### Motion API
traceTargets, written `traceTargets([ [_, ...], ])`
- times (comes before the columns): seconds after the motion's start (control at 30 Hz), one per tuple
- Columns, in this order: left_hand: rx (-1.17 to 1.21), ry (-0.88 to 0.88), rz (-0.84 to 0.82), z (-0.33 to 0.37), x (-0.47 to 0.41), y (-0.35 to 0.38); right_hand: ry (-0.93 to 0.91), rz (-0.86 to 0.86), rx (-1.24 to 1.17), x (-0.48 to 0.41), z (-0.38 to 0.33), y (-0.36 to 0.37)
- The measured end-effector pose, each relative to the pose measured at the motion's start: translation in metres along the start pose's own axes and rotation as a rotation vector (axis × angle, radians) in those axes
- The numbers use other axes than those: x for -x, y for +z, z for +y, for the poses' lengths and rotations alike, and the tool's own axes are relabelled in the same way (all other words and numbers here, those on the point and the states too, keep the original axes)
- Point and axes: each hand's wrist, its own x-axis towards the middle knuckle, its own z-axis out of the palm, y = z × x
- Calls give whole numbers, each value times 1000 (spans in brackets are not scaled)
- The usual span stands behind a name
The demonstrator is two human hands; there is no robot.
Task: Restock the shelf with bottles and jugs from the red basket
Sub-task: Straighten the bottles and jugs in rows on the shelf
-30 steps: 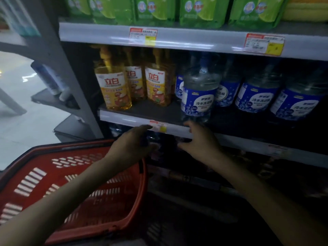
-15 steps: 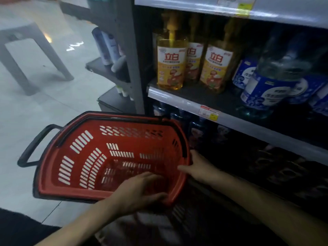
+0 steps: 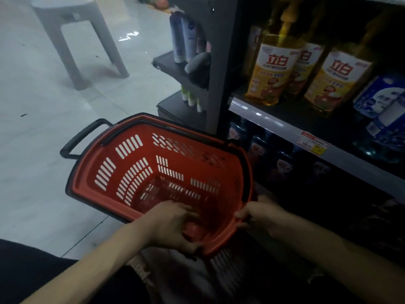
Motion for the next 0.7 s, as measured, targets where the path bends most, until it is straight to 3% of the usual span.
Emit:
traceTargets([
  [0.2, 90, -198, 117, -41, 23, -9, -16, -97, -128, 5, -18, 74],
  [0.3, 189, -242, 175, -34, 31, -18, -57, -214, -69, 9, -33, 100],
  [0.37, 112, -246, 205, -34, 38, -21, -127, -227, 63, 12, -44, 104],
  [0.57, -73, -411, 278, -35, 38, -33, -471, 37, 501, 8, -62, 83],
  [0.7, -191, -501, 291, -28, 29, -39, -625, 106, 548, 23, -74, 58],
])
